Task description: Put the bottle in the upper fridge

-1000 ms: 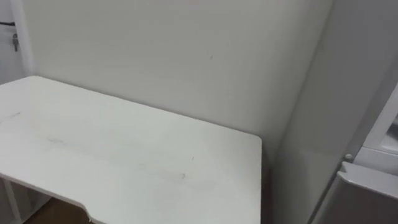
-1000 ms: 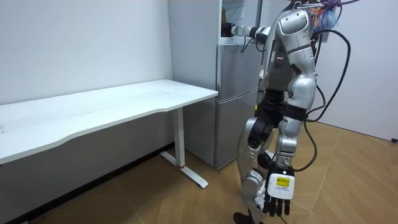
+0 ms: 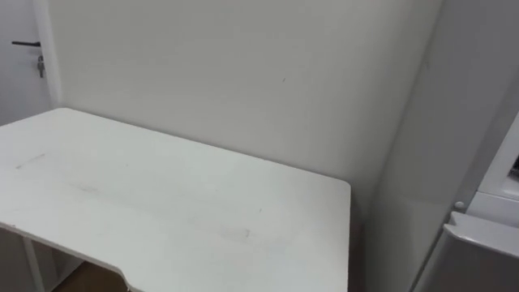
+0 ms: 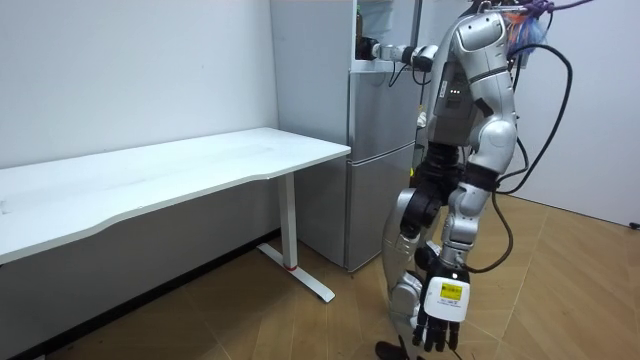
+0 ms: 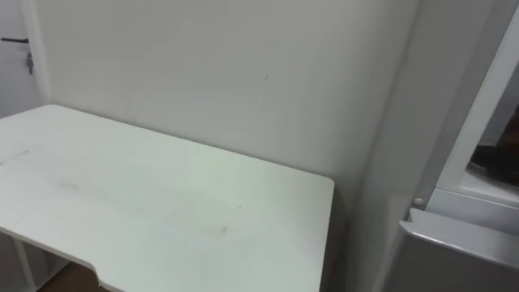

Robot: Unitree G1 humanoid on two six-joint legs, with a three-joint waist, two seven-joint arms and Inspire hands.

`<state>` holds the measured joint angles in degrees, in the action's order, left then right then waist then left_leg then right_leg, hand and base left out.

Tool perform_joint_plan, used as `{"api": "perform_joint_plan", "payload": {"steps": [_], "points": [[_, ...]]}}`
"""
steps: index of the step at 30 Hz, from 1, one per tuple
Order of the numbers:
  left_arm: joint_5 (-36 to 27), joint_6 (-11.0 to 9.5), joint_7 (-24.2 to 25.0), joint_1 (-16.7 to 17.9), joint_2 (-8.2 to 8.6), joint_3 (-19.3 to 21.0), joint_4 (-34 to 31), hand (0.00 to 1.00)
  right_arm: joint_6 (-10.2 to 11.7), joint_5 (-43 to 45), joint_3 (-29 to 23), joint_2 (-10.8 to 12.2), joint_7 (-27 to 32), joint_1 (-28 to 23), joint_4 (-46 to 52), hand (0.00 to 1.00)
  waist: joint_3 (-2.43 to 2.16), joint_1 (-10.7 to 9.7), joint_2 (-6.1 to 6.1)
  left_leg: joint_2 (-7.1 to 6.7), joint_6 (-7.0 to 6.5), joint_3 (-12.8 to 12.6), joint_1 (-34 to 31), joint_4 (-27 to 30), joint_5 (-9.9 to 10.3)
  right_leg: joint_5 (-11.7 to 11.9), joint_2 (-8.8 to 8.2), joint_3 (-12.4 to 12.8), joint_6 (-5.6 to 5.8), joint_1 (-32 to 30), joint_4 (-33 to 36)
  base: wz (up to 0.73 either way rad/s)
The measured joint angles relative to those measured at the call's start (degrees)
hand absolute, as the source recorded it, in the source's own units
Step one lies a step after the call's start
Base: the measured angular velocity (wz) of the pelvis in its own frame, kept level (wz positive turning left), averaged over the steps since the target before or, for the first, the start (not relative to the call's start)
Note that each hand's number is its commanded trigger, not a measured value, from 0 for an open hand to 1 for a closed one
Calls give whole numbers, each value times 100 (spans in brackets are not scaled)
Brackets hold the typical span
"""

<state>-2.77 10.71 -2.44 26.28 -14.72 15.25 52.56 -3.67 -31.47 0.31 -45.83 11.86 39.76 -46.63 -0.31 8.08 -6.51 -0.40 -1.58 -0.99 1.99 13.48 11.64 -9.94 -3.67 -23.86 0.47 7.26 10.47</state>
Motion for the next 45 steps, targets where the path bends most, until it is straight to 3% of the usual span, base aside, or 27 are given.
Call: {"api": "perform_joint_plan", "payload": {"steps": [34, 42, 45], "points": [[9, -1, 57, -55, -1, 2, 56, 0, 4, -210, 11, -1, 60, -33, 64, 0, -40, -57, 12, 2, -1, -39, 60, -47, 0, 5, 15, 37, 7, 96, -74, 0], [5, -23, 70, -159, -1, 17, 35, 0, -36, -523, 11, -1, 46, -34, 296, 0, -17, -166, 44, 13, -1, -135, 117, -93, 0, 4, 31, 239, 7, 81, -79, -6], [2, -24, 67, -162, -2, 19, 3, 0, -113, -651, 12, -1, -33, -34, 433, 0, -30, -216, 29, 29, 0, -183, 164, -145, 0, 4, 47, 342, 7, 80, -80, -10]]}}
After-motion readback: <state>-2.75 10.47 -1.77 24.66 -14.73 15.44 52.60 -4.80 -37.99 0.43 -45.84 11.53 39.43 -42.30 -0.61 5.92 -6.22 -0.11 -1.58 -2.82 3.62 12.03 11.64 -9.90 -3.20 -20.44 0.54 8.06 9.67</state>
